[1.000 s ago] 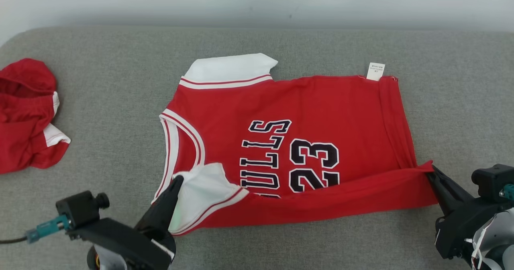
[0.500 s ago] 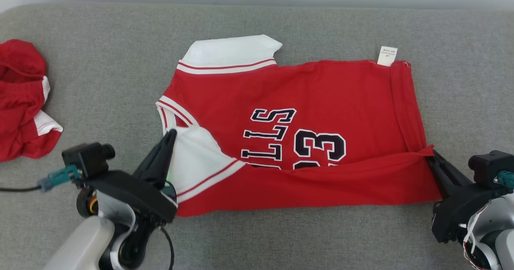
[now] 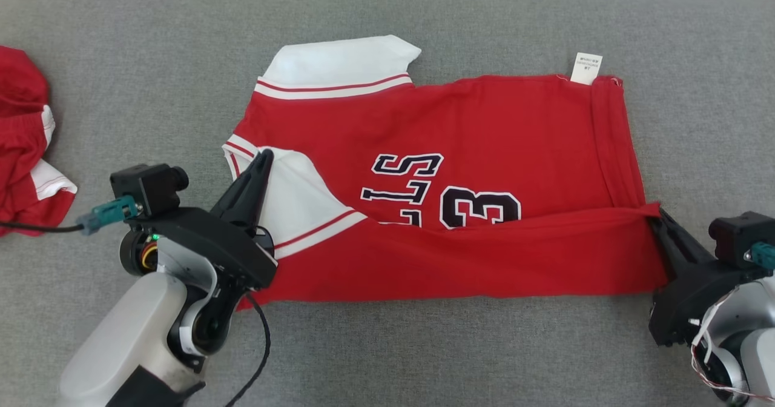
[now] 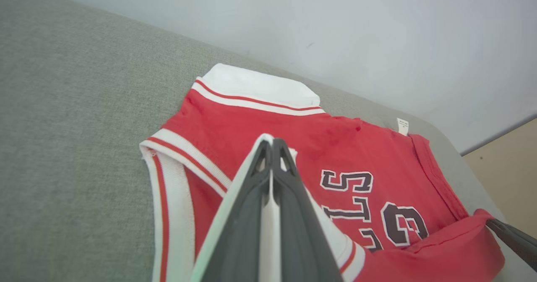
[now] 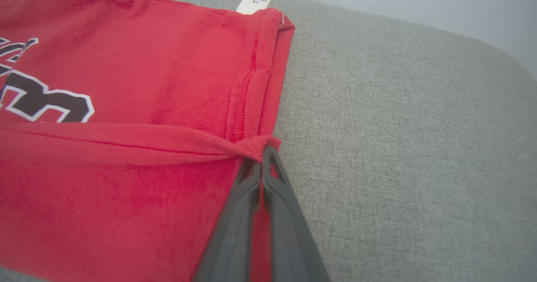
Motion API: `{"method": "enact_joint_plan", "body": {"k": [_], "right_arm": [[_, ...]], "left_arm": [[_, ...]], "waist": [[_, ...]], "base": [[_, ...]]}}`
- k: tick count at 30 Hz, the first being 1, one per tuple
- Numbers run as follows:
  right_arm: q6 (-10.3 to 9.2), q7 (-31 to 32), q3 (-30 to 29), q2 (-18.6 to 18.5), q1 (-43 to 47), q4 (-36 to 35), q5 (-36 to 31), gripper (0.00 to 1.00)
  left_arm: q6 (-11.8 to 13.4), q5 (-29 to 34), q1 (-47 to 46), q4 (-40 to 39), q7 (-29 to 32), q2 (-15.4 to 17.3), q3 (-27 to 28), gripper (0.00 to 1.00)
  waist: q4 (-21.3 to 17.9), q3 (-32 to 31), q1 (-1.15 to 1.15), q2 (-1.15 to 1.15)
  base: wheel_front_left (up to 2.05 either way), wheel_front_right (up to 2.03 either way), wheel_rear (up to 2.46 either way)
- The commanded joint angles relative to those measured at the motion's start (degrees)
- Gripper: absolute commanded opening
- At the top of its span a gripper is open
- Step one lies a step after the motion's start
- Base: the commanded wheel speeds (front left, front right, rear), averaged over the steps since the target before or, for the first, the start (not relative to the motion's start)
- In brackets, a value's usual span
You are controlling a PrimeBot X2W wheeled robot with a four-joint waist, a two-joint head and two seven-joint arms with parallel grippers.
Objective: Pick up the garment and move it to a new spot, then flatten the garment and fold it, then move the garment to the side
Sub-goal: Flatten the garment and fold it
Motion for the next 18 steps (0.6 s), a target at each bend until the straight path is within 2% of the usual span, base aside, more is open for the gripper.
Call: {"method": "enact_joint_plan", "body": {"k": [1,4,6,7,8,9,12,18], "right_arm": [[-0.13,-0.6,-0.2,0.6,-1.1,0.3,-0.7,0.0],[-0.13,-0.9,0.1,1.4,-2.4,1.2,-1.6,0.0],[-0.13,-0.6,0.9,1.7,-2.8,1.8,-1.6,0.27],[-0.13,-0.4,0.9,1.8,-2.9,2.3,-1.4,0.42],[-0.13,0.0,0.8,1.9,-2.9,2.8,-1.2,0.85],[-0.13,0.3,0.8,2.1,-2.8,3.3,-1.1,1.0],[-0.13,1.0,-0.1,2.6,-2.0,4.0,-0.7,1.0],[-0.13,3.6,-3.9,3.5,2.2,1.0,-0.9,1.0]], "left_arm": [[-0.5,0.8,-1.5,1.2,-0.6,-0.4,-0.3,0.0],[-1.0,1.7,-2.7,3.7,-0.8,-0.9,-0.9,0.0],[-1.0,2.6,-3.8,5.1,-1.8,-1.3,-1.1,0.0],[-1.0,2.9,-4.1,5.7,-2.6,-1.5,-1.1,0.42],[-1.1,3.3,-4.2,6.5,-3.1,-1.8,-1.2,1.0],[-1.1,3.7,-4.3,7.3,-3.5,-2.0,-1.5,1.0],[-1.3,5.9,-4.5,8.7,-5.3,-1.9,-2.6,1.0],[1.6,9.2,2.0,7.1,-9.9,1.7,-2.6,1.0]], "waist": [[-0.3,0.5,-0.01,-0.01],[-0.6,0.9,-0.01,-0.01],[-0.6,1.1,-0.01,-0.01],[-0.5,1.1,-0.01,-0.01],[-0.5,1.1,-0.01,-0.01],[-0.4,1.0,-0.01,-0.01],[-0.2,0.5,-0.01,-0.01],[-0.3,-2.0,-0.01,-0.01]], "base": [[0.0,0.0,0.0],[0.0,0.0,0.0],[0.0,0.0,0.0],[0.0,0.0,0.0],[0.0,0.0,0.0],[0.0,0.0,0.0],[0.0,0.0,0.0],[0.0,0.0,0.0]]}}
